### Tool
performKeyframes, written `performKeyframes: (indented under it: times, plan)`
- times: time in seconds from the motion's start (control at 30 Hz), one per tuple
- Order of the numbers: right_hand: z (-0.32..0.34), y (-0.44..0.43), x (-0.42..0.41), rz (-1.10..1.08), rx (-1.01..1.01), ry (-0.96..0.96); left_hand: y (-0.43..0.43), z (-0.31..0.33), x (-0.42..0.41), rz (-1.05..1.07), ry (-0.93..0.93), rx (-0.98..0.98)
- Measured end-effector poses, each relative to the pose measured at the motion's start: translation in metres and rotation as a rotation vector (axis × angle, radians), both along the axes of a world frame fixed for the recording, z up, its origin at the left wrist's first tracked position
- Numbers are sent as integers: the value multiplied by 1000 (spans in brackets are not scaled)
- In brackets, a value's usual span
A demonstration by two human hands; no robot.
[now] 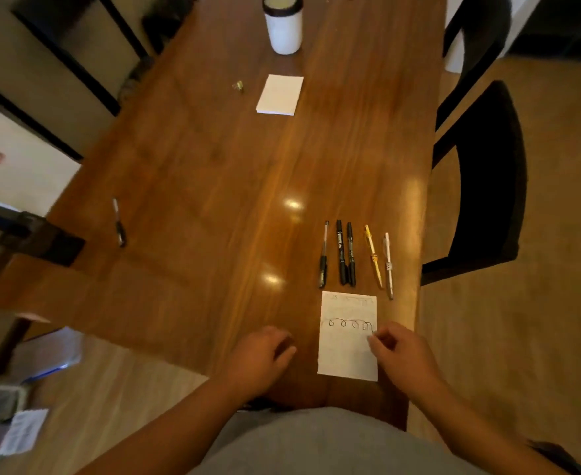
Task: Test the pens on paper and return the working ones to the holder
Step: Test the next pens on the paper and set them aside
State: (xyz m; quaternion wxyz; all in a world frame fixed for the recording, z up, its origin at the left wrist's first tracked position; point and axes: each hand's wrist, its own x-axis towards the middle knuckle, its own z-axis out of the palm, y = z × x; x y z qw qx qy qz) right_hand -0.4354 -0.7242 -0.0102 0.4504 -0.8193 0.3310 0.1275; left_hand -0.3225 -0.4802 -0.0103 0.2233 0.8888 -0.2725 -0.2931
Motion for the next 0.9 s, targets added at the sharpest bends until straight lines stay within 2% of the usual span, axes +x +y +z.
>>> performKeyframes:
  times: [0.2,0.5,0.57,0.7,0.83,0.9]
  plan:
    - [9,54,9,266,64,26,81,5,-3,181,-8,52]
    - [4,144,93,339,40,60,186,-5,75,268,-14,9]
    - [1,172,120,328,20,69,214,-10,104,226,-48,13]
    - [-3,237,180,265,-48,75,269,-19,169,71,-247,54]
    - [-3,295,248,278,-87,88,307,-27,222,-116,-292,229]
    - [-3,319,282,260,-83,69,320,-32,242,-210,-318,247]
